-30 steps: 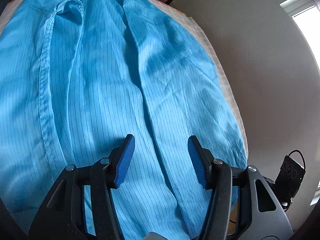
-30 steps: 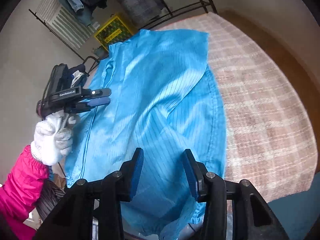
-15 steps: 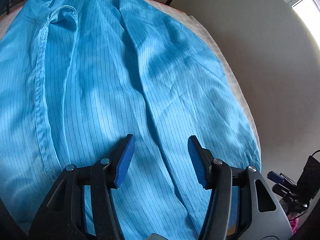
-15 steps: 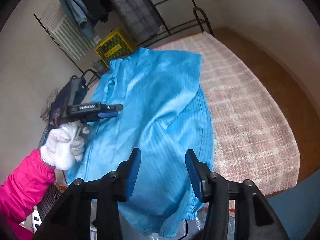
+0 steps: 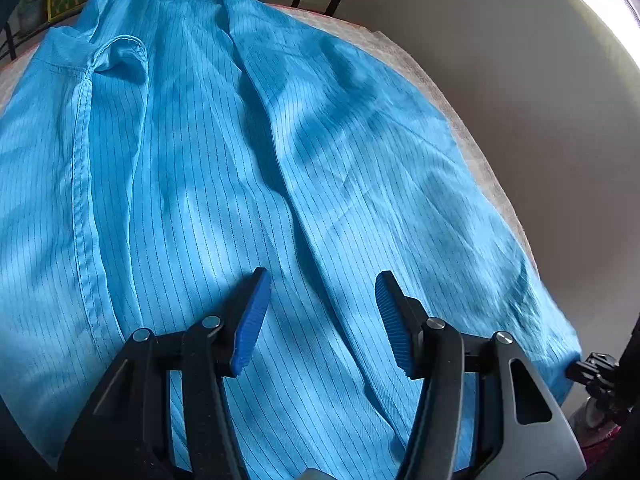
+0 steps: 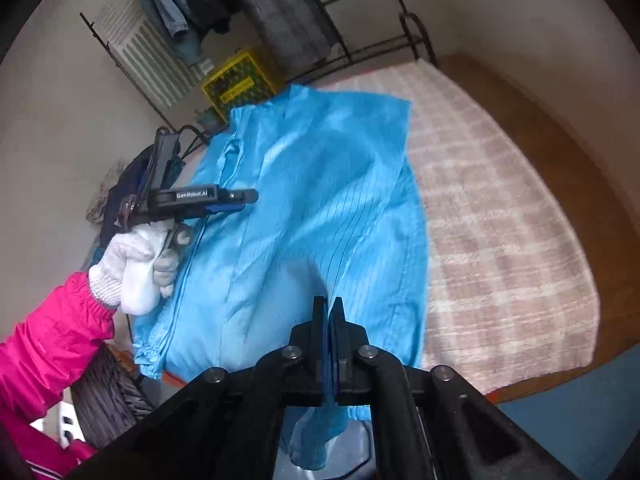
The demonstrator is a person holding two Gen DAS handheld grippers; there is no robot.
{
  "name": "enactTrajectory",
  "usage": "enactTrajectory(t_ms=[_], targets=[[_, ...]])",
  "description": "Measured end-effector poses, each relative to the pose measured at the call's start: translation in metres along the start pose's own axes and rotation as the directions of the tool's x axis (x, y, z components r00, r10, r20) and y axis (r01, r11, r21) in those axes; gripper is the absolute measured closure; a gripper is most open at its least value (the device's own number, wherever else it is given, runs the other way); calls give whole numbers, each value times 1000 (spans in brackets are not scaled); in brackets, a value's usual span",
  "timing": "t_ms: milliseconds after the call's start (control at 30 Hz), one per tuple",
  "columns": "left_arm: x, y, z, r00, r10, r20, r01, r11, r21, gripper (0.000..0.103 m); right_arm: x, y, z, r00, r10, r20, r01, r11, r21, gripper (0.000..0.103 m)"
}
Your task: Fold large clothes
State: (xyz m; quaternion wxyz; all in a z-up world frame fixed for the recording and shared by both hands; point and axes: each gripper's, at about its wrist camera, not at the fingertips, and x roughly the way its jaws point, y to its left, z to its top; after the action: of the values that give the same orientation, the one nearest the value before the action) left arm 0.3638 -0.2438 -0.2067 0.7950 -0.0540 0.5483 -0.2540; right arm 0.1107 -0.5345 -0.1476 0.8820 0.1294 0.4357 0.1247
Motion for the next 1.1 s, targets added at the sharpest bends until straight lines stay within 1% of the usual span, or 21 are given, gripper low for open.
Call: enactTrajectory(t_ms=[33,67,100,133,167,200,267,333,467,567,633,667,733,767,867,967,1033,1100], targets=[[0,0,0,1000,1,3,-1,1000,3,47,2,1,-2,999,-42,-8,41,999,-17,103],[0,-1,0,1000,3,5,-3,1000,6,47,9,-2,-4,996,-86,-39,85,996,-20,102],[3,-2,1,1000,5,5,-5,1000,10,47,19,-7,-6,990,-116,-81,115,993,-17,97],[3,-2,2,1000,6,6,-6,1000,10,47,31,-13,-8,983,-124,-136,125,992,0,74],[4,-1,3,1000,7,6,-7,1000,9,47,37,-18,-8,979,-131,-154,135,991,17,66],[4,-1,4,1000,8,6,-8,1000,5,47,39,-21,-10,980,-123,-159,130,991,30,64],[5,3,8,1000,-3,5,3,1000,-12,47,38,-30,-10,984,-63,-164,75,995,68,64],[4,9,9,1000,-19,8,19,999,-40,47,34,-36,-10,986,-46,-160,63,993,100,64],[2,14,12,1000,-4,14,4,999,-37,47,32,-47,-18,984,-38,-176,63,988,141,63],[5,11,19,999,31,19,-30,999,-20,47,25,-49,-26,983,-48,-175,71,989,128,63],[1,10,22,999,20,27,-19,999,-37,47,19,-50,-31,985,-36,-167,54,993,104,62],[-4,9,22,999,5,41,-4,999,-36,47,17,-51,-33,986,-28,-162,43,995,92,59],[-19,3,19,998,-3,69,4,1000,-11,47,15,-52,-37,989,-14,-146,26,996,82,45],[-27,-1,16,997,-11,76,11,1000,4,47,14,-54,-39,990,2,-143,10,996,84,43],[-57,-15,2,994,-68,91,63,996,55,47,17,-60,-43,989,40,-145,-24,994,105,43],[-86,-23,-18,990,-103,100,93,991,97,47,28,-59,-45,984,67,-164,-50,993,105,43],[-109,-27,-34,988,-111,109,97,987,126,47,33,-56,-45,983,58,-175,-43,995,88,44],[-131,-30,-52,986,-101,135,80,985,155,47,36,-52,-42,982,76,-173,-64,995,75,44]])
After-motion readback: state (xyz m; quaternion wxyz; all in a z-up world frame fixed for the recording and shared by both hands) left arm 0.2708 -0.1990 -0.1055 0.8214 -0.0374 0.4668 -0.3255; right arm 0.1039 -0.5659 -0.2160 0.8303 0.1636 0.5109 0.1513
